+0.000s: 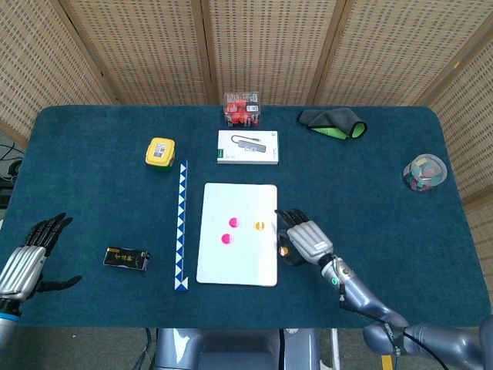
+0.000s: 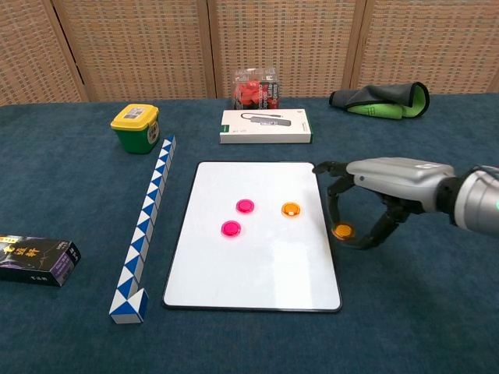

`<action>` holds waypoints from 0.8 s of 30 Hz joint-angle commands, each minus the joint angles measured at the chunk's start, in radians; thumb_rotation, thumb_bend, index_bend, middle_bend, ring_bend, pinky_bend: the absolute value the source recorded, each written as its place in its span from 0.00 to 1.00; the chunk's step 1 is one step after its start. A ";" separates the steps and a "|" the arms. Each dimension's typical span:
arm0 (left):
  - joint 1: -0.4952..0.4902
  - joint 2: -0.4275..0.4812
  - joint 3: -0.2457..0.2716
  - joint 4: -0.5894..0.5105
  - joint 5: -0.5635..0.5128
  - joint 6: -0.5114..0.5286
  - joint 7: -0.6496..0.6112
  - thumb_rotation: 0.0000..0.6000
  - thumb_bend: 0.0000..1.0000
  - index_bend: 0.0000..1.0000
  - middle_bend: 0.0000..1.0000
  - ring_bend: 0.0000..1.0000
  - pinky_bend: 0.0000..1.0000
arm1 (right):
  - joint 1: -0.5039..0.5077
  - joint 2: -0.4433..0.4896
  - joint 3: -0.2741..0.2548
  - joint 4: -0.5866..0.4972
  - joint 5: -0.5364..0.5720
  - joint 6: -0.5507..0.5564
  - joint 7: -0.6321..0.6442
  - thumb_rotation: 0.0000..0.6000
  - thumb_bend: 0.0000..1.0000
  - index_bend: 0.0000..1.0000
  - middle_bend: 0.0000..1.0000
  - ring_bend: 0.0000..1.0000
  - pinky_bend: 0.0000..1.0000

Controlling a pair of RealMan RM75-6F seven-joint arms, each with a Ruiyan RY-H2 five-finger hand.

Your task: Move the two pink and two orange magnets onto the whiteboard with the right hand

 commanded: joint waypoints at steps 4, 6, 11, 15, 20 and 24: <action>0.000 0.003 0.000 0.002 -0.001 -0.003 -0.010 1.00 0.00 0.00 0.00 0.00 0.00 | 0.078 -0.102 0.046 0.050 0.144 -0.051 -0.122 1.00 0.41 0.57 0.01 0.00 0.00; -0.001 0.003 0.001 0.002 -0.001 -0.005 -0.013 1.00 0.00 0.00 0.00 0.00 0.00 | 0.092 -0.118 0.052 0.061 0.173 -0.054 -0.143 1.00 0.41 0.57 0.01 0.00 0.00; -0.003 0.005 0.001 0.002 -0.001 -0.008 -0.017 1.00 0.00 0.00 0.00 0.00 0.00 | 0.123 -0.154 0.061 0.083 0.232 -0.052 -0.193 1.00 0.41 0.57 0.01 0.00 0.00; -0.003 0.006 0.001 0.002 -0.001 -0.010 -0.019 1.00 0.00 0.00 0.00 0.00 0.00 | 0.143 -0.175 0.064 0.097 0.266 -0.050 -0.221 1.00 0.41 0.57 0.01 0.00 0.00; -0.005 0.007 0.002 0.001 0.000 -0.012 -0.022 1.00 0.00 0.00 0.00 0.00 0.00 | 0.167 -0.199 0.066 0.104 0.304 -0.041 -0.258 1.00 0.41 0.57 0.01 0.00 0.00; -0.003 0.008 0.003 0.003 0.002 -0.011 -0.027 1.00 0.00 0.00 0.00 0.00 0.00 | 0.191 -0.219 0.073 0.126 0.346 -0.033 -0.291 1.00 0.41 0.57 0.01 0.00 0.00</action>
